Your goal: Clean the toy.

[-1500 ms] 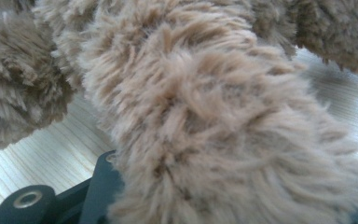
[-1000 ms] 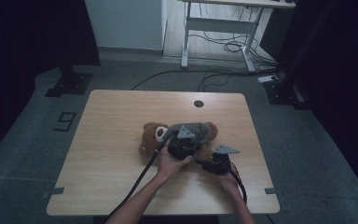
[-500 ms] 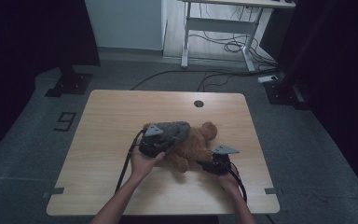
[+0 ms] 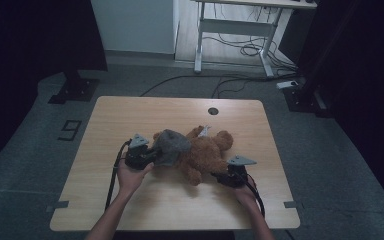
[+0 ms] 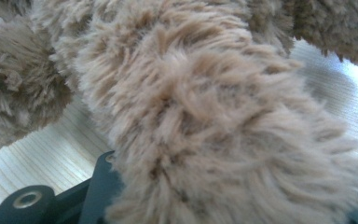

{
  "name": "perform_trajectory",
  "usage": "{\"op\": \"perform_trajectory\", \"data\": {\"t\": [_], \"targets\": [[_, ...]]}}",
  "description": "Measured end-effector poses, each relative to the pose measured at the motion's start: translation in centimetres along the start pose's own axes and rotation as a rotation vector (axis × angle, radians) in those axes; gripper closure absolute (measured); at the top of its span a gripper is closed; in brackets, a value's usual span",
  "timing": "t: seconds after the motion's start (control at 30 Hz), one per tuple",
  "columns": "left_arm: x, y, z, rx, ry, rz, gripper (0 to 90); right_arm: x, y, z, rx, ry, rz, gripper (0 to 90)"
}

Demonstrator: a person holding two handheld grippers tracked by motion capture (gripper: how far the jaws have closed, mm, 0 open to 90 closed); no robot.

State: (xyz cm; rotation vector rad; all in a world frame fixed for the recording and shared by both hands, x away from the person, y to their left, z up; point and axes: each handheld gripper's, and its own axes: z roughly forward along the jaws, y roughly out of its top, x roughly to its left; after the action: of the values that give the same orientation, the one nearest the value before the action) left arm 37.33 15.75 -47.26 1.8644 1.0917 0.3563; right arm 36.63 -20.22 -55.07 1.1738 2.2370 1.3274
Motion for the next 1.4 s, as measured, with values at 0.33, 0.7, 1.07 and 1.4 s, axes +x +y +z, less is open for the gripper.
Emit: {"op": "perform_trajectory", "data": {"t": [0.33, 0.7, 1.07, 1.4], "targets": [[3.8, -2.4, 0.1, 0.071, 0.074, -0.075, 85.5, 0.0, 0.0, 0.0, 0.0, 0.0, 0.003, 54.2], [5.0, -2.9, -4.1, 0.008, 0.113, -0.05, 85.4, -0.1, 0.0, 0.0, 0.003, 0.004, 0.012, 53.3], [6.6, -5.6, -8.6, -0.056, 0.13, -0.07, 86.0, -0.2, 0.0, 0.0, 0.005, 0.005, 0.016, 52.6], [8.0, -8.2, -12.5, -0.098, 0.155, -0.099, 86.3, -0.2, 0.0, 0.0, 0.006, 0.006, 0.016, 52.6]]}}
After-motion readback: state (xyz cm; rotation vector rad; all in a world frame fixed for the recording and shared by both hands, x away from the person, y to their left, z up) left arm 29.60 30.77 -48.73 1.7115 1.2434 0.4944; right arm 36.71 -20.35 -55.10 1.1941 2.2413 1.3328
